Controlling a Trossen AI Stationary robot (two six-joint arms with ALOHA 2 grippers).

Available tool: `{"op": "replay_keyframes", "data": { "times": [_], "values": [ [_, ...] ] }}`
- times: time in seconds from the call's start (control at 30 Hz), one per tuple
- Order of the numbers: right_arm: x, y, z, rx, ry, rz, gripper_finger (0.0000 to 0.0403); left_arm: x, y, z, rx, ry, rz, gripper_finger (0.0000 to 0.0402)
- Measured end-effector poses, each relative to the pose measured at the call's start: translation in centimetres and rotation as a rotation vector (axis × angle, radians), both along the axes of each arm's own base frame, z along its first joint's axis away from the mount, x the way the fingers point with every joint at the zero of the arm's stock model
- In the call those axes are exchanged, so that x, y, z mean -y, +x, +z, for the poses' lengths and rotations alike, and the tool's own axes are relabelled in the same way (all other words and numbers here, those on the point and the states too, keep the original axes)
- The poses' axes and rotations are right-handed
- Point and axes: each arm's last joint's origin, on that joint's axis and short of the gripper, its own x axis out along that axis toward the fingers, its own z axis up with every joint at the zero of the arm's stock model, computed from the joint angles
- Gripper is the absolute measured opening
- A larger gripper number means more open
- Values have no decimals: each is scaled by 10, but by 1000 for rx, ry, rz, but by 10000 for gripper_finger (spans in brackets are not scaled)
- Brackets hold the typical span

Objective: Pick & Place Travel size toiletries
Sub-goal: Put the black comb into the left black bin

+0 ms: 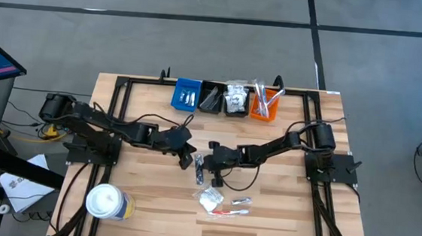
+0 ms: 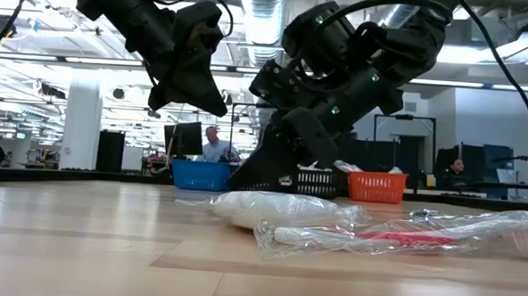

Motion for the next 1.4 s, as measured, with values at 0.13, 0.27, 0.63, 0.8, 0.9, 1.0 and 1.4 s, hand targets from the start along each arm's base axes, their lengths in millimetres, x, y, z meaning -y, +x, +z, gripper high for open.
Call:
{"op": "replay_keyframes", "data": {
  "times": [0.13,0.27,0.63,0.8,0.9,1.0,1.4],
  "values": [
    [0,0,0,1,-3,-13,0,0,0,0,1,0,0,1],
    [0,0,0,1,-2,-16,0,0,0,0,1,0,0,1],
    [3,-2,-3,-37,8,-34,0,0,0,0,2,0,0,1],
    [5,-2,-3,-37,16,-46,0,0,0,0,3,6,8,1],
    [5,-2,-3,-35,17,-47,0,0,0,0,3,8,10,1],
    [5,-2,-2,-34,21,-50,0,0,0,0,2,9,11,1],
    [4,10,-20,-43,30,-59,0,-1,0,0,5,11,14,1]
  ]
}}
